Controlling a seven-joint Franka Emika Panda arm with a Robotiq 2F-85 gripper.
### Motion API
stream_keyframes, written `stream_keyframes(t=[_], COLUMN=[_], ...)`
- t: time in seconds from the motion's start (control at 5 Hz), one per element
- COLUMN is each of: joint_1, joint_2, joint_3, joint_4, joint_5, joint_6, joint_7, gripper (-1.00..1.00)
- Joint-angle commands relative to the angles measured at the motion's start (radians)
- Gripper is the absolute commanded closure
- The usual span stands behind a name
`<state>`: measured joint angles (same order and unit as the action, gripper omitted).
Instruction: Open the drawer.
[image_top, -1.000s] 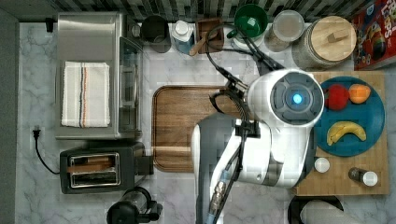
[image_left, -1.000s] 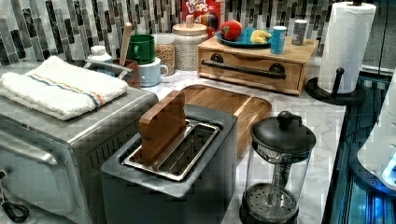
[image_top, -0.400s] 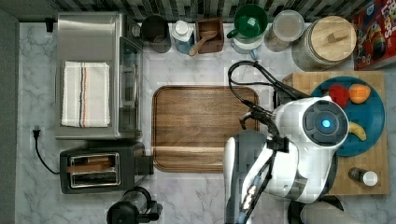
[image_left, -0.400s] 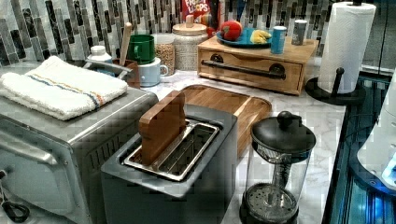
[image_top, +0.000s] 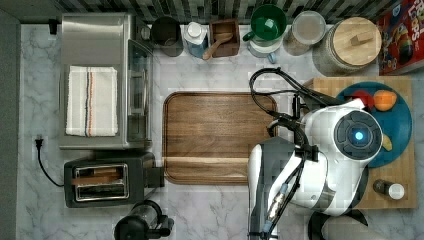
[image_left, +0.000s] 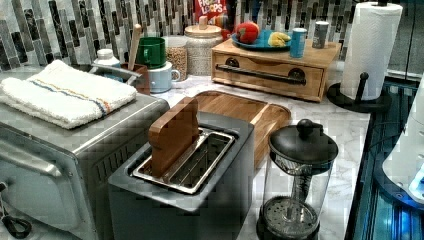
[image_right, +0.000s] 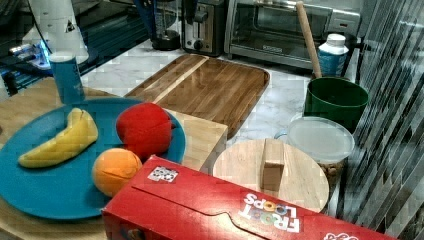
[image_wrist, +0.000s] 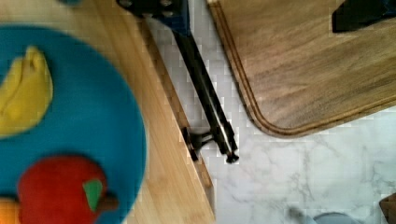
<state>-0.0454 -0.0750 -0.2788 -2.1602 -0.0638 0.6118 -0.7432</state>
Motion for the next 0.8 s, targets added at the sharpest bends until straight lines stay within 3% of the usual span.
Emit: stream_keyframes(t=[0.2, 0.8], joint_1=[-0.018, -0.009], joint_2=[0.04, 0.084], joint_3=[-0.026, -0.046], joint_4=[-0.067, -0.239], joint_5=[-0.01, 0.078], joint_6=[0.131, 0.378], joint_7=[-0.183, -0.226], gripper=[-1.0, -1.0])
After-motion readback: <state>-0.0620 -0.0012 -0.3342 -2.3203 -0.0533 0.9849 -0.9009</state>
